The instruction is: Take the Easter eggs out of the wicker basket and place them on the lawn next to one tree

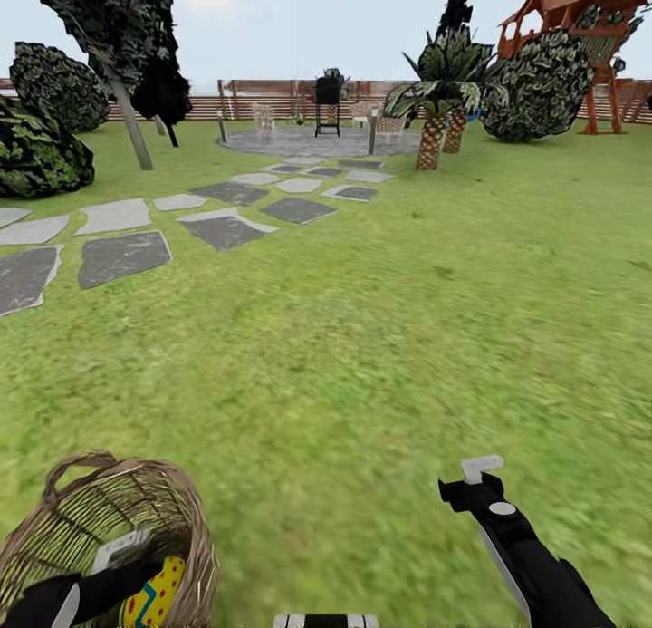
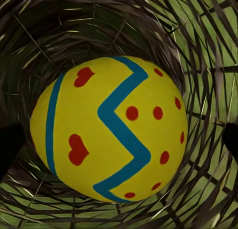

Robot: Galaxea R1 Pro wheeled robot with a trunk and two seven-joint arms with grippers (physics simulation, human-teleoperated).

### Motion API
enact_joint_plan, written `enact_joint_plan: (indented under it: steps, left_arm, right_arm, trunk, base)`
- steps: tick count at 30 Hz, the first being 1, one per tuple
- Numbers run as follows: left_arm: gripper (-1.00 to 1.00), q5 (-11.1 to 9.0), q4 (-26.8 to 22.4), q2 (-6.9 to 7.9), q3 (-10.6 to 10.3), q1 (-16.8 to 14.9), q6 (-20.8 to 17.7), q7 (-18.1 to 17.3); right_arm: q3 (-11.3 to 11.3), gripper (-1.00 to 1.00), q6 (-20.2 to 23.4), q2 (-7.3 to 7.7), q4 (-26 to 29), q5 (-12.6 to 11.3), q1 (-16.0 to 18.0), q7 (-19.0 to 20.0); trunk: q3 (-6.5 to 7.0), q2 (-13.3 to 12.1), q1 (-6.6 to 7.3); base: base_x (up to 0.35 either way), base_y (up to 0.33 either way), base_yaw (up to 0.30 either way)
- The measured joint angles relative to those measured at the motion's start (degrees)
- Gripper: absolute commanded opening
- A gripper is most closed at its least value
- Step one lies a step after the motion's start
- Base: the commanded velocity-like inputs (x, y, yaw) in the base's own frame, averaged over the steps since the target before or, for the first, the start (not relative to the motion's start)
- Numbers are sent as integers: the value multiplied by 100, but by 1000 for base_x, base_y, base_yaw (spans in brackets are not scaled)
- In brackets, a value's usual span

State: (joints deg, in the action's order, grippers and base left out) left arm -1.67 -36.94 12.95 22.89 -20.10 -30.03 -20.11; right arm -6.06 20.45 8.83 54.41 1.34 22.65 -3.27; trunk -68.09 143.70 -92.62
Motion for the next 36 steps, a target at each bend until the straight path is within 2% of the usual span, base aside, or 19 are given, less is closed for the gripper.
enact_joint_plan:
  steps: [14, 20, 24, 36]
  left_arm:
    - [100, -7, 0, 0, 0, 0, 0, 0]
    - [100, -11, 0, -5, 1, 0, 8, 0]
    - [100, -9, 0, -54, 0, 0, 9, 0]
    - [100, -2, 4, -129, 0, 0, 9, 0]
  right_arm:
    - [-1, 100, -9, -2, 0, 1, 0, 0]
    - [-1, 100, -9, 2, 1, 1, 0, 0]
    - [-1, 100, -9, 2, 0, 1, 0, 0]
    - [-1, 100, -9, -2, 1, 0, 0, 0]
  trunk:
    - [-310, 19, -36]
    - [-311, 19, -36]
    - [-399, 24, -46]
    - [-400, 25, -46]
  base:
    - [0, 0, 0]
    - [0, 0, 0]
    - [0, 0, 0]
    - [0, 0, 0]
